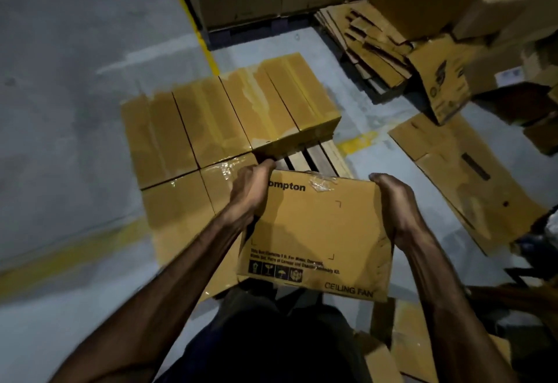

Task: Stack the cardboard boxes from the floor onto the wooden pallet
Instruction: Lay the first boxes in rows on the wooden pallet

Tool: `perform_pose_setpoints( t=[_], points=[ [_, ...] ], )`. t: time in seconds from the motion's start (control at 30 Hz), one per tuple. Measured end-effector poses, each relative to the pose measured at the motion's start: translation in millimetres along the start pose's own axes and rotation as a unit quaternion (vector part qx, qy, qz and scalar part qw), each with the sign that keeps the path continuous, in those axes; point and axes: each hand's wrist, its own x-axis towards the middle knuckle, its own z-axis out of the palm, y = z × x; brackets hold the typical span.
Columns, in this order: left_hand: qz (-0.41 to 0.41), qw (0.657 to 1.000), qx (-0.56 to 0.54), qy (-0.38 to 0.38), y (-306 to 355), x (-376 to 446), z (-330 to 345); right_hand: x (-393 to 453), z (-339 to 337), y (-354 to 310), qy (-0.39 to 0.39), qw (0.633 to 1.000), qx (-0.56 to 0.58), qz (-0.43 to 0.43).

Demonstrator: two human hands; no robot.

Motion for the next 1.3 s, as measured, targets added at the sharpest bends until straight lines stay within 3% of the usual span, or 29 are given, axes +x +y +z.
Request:
perform_pose_setpoints(
  t=[0.3, 0.5, 0.73, 0.97, 1.1, 1.2, 1.3],
  points=[
    [-0.092, 0.981, -0.171, 0.018, -19.4, 65.2, 79.5, 133.5, -25.3, -23.0, -0.110, 0.990, -0.085, -0.031],
    [-0.167, 0.951, -0.247, 0.087, -64.6, 88.9, 153.9, 244.8, -70.4, 30.8, -0.198, 0.978, -0.015, 0.061],
    [-0.270, 0.919, -0.247, 0.143, -149.5, 118.4, 248.5, 341.6, -127.5, 130.4, -0.173, 0.967, 0.070, 0.176],
    [-0.277, 0.908, -0.236, 0.208, -271.3, 166.1, 288.2, 402.8, -96.1, 251.1, -0.192, 0.971, -0.014, 0.139],
    [-0.264, 0.907, -0.232, 0.232, -330.0, 193.3, 306.2, 426.6, -82.7, 341.6, -0.143, 0.984, -0.052, 0.088],
    [-0.268, 0.913, -0.214, 0.222, -361.3, 216.2, 320.3, 435.7, -68.9, 386.0, -0.122, 0.980, -0.027, 0.156],
    [-0.268, 0.935, -0.165, 0.163, -393.1, 241.1, 325.5, 436.1, -47.3, 404.0, -0.108, 0.968, -0.012, 0.227]
  ],
)
